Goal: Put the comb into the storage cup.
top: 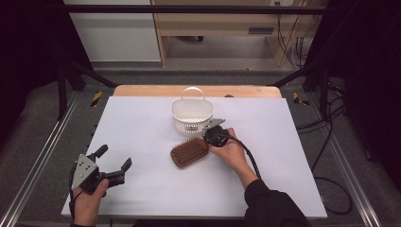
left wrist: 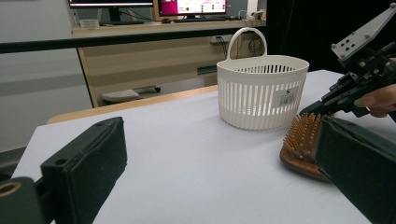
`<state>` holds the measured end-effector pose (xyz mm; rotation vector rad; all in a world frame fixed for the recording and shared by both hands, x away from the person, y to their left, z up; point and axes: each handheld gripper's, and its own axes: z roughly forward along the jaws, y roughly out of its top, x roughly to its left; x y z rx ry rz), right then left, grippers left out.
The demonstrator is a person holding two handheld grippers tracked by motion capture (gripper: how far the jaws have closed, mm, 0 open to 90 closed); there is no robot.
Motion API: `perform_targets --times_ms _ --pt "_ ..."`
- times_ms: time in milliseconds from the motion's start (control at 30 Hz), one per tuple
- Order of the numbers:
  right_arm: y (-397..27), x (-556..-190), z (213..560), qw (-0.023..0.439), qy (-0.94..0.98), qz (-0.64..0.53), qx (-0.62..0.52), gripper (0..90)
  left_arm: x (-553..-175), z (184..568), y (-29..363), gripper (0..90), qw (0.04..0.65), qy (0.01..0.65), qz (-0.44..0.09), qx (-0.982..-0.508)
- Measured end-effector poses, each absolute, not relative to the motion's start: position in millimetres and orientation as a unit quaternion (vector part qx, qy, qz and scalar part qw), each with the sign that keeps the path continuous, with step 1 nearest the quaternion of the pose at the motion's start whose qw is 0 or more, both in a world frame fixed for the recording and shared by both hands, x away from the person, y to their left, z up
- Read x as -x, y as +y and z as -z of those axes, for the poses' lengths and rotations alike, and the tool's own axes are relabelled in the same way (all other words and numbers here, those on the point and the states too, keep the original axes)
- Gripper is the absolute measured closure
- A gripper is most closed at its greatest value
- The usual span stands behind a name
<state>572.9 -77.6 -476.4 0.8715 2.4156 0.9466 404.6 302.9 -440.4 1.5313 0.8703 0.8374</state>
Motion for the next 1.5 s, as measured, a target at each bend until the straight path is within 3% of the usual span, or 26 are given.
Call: perform_targets --times_ms 400,767,1500 --pt "-69.1 -560.6 478.7 0.185 0.876 -0.350 -0.276 90.0 -404.8 440.5 301.5 2.4 0.561 0.368 -0.354 -0.651" --pt "-56.0 -527.6 474.3 0.168 0.896 -0.338 -0.234 90.0 -404.5 440.3 301.0 2.3 0.562 0.367 -0.353 -0.652" --pt "-69.6 -499.6 462.3 0.108 0.902 -0.320 -0.269 90.0 -405.4 441.6 300.5 2.4 0.559 0.367 -0.352 -0.655"
